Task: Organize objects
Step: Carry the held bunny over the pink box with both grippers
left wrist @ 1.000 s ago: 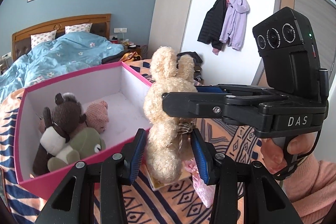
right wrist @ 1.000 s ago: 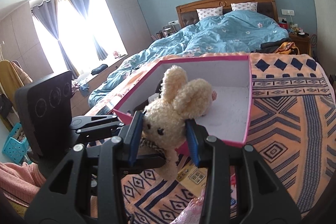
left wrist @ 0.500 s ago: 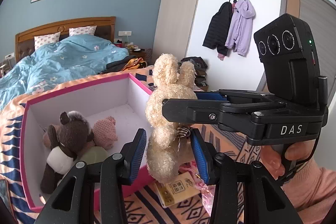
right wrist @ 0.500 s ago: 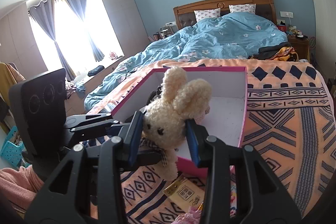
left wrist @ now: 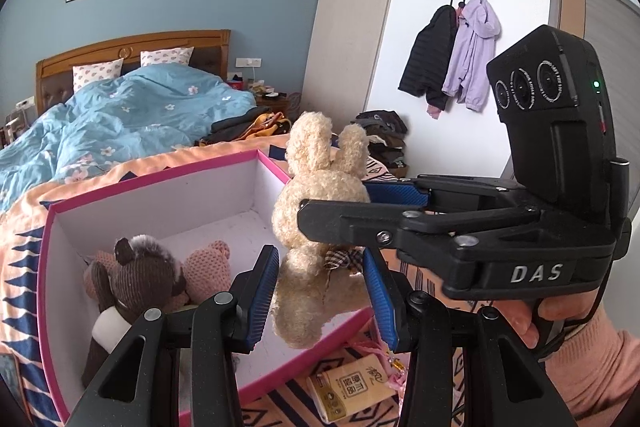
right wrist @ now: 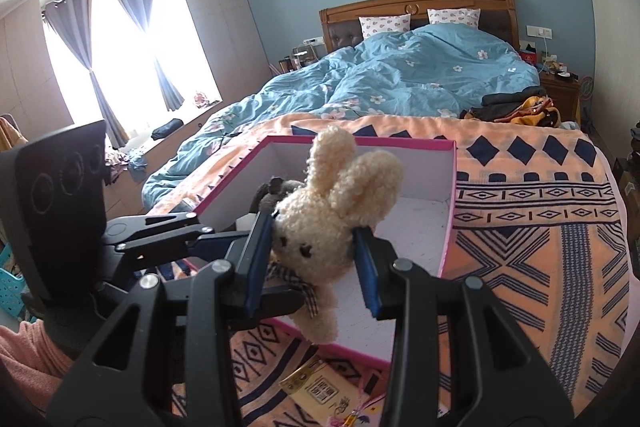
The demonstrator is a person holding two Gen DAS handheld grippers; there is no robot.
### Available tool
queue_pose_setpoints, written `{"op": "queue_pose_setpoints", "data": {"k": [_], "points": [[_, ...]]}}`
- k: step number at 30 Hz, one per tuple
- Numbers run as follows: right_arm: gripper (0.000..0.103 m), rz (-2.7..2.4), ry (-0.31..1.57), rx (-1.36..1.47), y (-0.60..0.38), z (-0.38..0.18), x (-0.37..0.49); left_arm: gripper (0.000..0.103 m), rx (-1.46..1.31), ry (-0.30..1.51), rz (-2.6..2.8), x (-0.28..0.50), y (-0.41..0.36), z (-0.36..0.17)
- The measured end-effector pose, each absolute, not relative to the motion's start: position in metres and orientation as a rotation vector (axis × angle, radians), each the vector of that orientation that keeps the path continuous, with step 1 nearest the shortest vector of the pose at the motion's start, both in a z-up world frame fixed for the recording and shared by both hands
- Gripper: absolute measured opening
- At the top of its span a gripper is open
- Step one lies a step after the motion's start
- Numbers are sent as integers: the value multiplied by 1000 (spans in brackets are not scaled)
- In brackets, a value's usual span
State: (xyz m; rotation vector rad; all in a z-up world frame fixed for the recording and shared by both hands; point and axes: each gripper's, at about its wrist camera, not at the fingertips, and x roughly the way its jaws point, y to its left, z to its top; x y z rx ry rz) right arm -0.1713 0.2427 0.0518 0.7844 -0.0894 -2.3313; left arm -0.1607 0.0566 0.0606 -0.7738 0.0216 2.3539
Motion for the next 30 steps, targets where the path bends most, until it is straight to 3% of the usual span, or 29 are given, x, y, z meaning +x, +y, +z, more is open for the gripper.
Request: {"op": "queue_pose_setpoints", "data": {"k": [30], "points": [[42,-2340,-25,966,237,3,-216,40,-934,28,2351,-195,71,21]]}}
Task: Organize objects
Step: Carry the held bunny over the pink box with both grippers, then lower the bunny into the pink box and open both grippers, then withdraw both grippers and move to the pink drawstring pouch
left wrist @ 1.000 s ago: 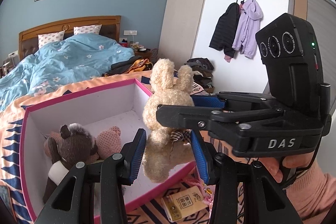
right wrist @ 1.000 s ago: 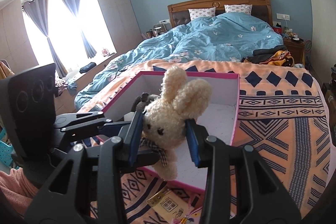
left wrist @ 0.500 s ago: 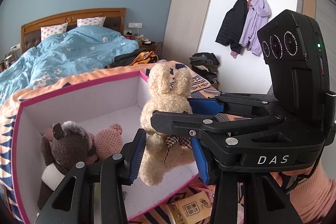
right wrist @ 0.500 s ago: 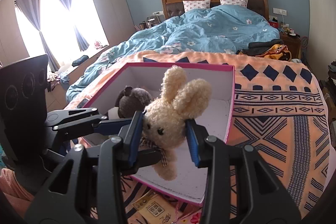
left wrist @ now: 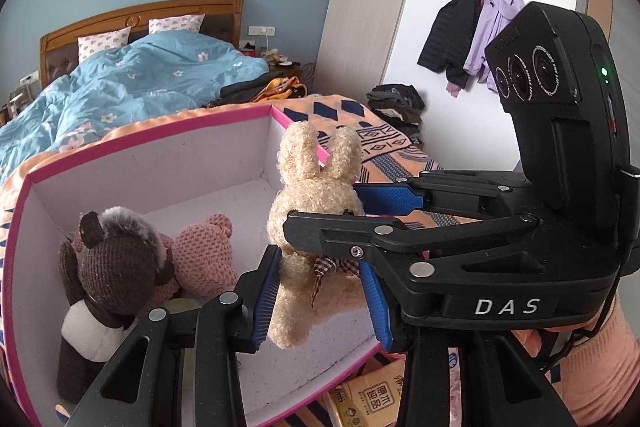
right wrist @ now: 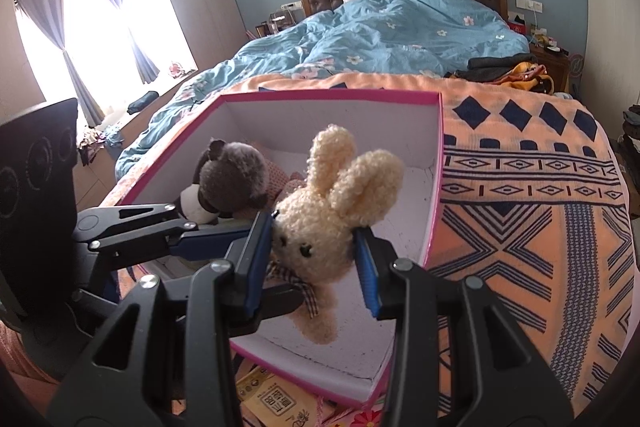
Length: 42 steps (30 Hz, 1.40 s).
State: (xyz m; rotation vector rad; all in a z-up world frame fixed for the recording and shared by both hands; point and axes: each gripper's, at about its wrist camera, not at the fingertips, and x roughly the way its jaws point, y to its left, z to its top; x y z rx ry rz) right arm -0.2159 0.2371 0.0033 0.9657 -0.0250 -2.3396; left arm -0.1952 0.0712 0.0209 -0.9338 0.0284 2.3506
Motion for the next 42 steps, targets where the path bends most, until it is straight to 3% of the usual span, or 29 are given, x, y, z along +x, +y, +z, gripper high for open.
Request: {"op": "queue_pose_setpoints", "data": {"k": [18,21,23,26,29,31,42], "points": [[44,-2396,38,1020,233,-7,-225,40,-998,13,2356,-201,69,5],[44,-2401,13,1011,238,-6,-222,51,-968,21,2370,-195,67,8],[45,-2401,-11,1003,242,-4,-219,68,-932,24,2390,-191,64,11],[46,-2396,-46,983,247,-1,-212,78,-886,34,2418,-183,61,17],[48,-2397,-71,940,252,5,-200,81,-830,54,2452,-172,58,23],[49,-2393,-80,917,254,8,-192,90,-805,64,2472,-166,57,27],[56,-2355,-110,844,272,13,-137,90,-741,67,2563,-130,43,28]]}}
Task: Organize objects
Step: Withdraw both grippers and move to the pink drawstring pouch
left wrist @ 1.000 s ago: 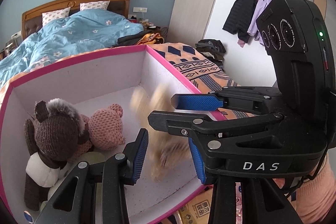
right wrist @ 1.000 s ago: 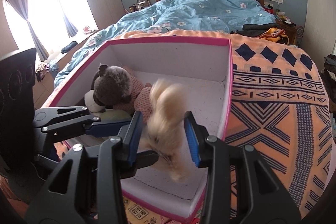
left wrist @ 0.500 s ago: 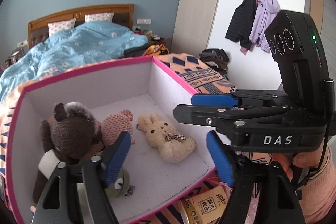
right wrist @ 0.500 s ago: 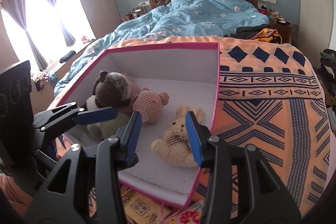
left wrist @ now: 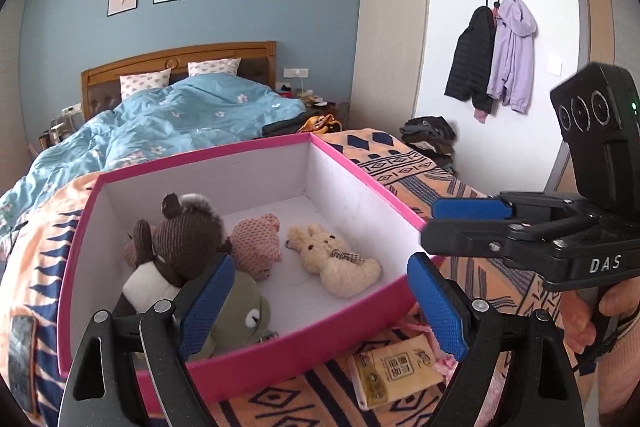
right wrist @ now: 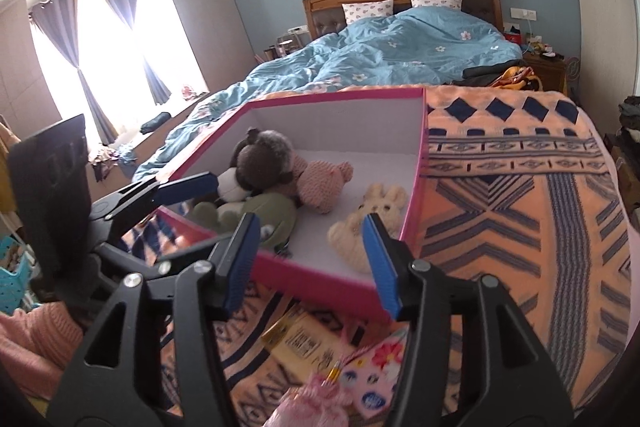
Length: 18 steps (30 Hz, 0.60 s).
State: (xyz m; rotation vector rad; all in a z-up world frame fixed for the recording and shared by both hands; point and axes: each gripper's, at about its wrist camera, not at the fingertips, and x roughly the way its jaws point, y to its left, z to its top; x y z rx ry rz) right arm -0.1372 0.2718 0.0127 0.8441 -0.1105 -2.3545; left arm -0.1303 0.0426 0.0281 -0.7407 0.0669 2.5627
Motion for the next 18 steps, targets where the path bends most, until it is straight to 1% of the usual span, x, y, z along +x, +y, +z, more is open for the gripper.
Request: {"op": "queue_pose_setpoints", "data": {"k": [11,18], "points": [[57,-2347,-70,932,283,-27,-91,90,-764,123,2610,-102,42,12],[57,-2311,-89,1056,292,-61,-72,90,-818,107,2540,-80,45,-8]]}}
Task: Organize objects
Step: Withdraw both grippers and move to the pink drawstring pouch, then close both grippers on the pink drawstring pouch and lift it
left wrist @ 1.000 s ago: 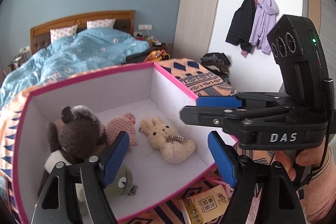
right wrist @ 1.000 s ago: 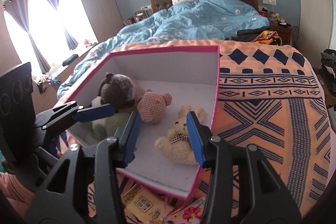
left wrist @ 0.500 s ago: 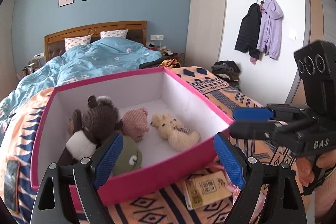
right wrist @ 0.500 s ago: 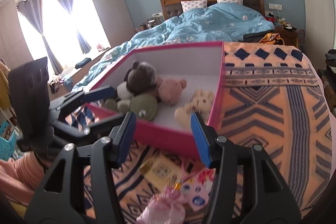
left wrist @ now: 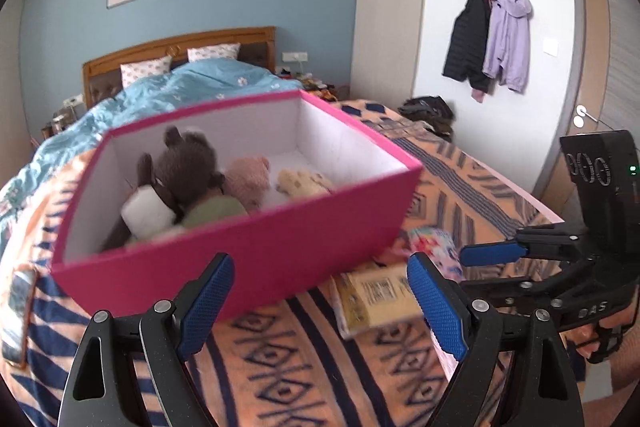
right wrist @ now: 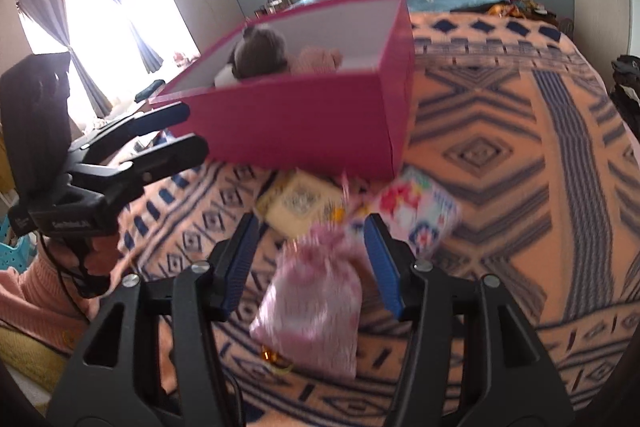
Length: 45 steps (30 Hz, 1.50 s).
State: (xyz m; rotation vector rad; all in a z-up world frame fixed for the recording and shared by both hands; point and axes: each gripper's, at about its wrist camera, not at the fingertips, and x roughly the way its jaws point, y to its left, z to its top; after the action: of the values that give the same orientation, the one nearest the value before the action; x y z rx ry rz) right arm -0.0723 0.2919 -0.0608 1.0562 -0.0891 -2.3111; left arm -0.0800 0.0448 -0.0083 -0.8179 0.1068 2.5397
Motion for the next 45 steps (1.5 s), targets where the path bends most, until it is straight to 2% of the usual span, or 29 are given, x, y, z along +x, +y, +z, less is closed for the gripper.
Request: {"op": "queue_pose_setpoints", "data": {"k": [14,18,24,34,45], "points": [[56,-2283,-116,1169,293,-90,-65,90,-919,110,2412,-59,57,-37],[43,-2277,-104,1189,288,-95,-66,90,-922,121,2386,-54,60,-40],[34,-2287,-141,1177,293,-92,-63,90,-943,110,2342,-52,61,-44],[33,-2287,-183,1065,295,-69,-53,90,-938,139,2246,-44,75,-43],[33,-2283,-173,945,281,-43,-51,83,-893,87,2200,-44,73,-25]]}}
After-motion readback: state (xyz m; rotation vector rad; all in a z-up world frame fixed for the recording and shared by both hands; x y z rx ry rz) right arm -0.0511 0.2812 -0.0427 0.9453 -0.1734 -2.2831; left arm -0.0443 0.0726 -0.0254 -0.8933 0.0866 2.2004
